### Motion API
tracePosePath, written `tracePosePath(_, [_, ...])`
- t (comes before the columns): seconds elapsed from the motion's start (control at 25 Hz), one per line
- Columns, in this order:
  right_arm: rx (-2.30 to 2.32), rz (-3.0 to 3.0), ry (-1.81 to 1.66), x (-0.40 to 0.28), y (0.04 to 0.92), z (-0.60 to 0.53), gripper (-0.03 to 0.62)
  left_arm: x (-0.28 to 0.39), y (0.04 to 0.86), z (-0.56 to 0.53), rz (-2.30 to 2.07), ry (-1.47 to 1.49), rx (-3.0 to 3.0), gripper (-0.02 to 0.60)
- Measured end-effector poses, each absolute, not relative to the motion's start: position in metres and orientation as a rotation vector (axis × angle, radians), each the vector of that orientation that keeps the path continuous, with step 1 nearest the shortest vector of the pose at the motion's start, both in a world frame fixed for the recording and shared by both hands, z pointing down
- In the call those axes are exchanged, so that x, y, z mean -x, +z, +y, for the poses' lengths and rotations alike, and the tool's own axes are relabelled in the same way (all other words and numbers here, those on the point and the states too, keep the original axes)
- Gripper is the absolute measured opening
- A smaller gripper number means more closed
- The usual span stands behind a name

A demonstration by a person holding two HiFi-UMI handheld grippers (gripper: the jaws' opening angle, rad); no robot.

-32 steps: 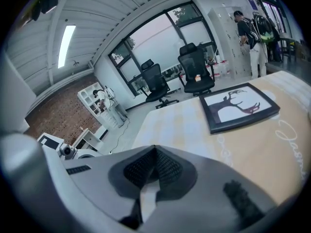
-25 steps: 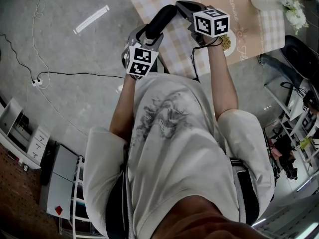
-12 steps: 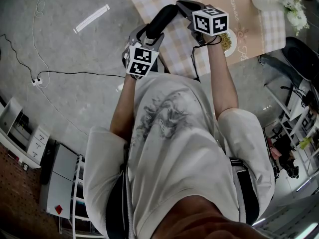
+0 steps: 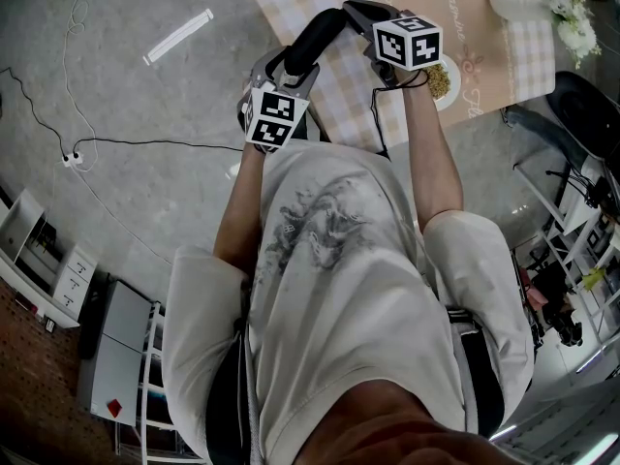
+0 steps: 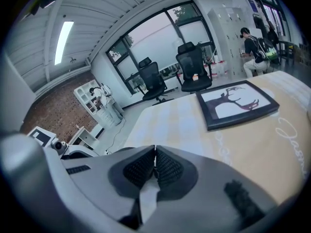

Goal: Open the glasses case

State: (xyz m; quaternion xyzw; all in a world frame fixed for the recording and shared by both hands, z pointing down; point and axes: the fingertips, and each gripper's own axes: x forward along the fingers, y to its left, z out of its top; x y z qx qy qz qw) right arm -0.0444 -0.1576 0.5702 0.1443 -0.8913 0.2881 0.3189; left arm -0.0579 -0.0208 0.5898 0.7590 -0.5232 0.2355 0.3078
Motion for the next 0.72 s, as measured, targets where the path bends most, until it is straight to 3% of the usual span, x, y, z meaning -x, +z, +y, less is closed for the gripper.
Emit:
tracePosePath(0.2, [-0.428, -2.352, 0.732, 0.039, 0.564, -0.156, 0.020, 0.058, 0.587, -0.021, -1.393, 0.614, -2.001, 0.265])
tracePosePath(0.32, [-0.456, -2.367, 0.758, 0.036, 0.557, -0.152, 0.095, 0.057, 0.587, -0.021, -1.399, 0.602, -1.998, 0.267])
tracePosePath(0.72, [-0.450, -2.380, 0.817, 0.033, 0.545, -0.106, 0.130, 0.055, 0.585, -0.021, -1.413, 0.568, -1.983, 0.268])
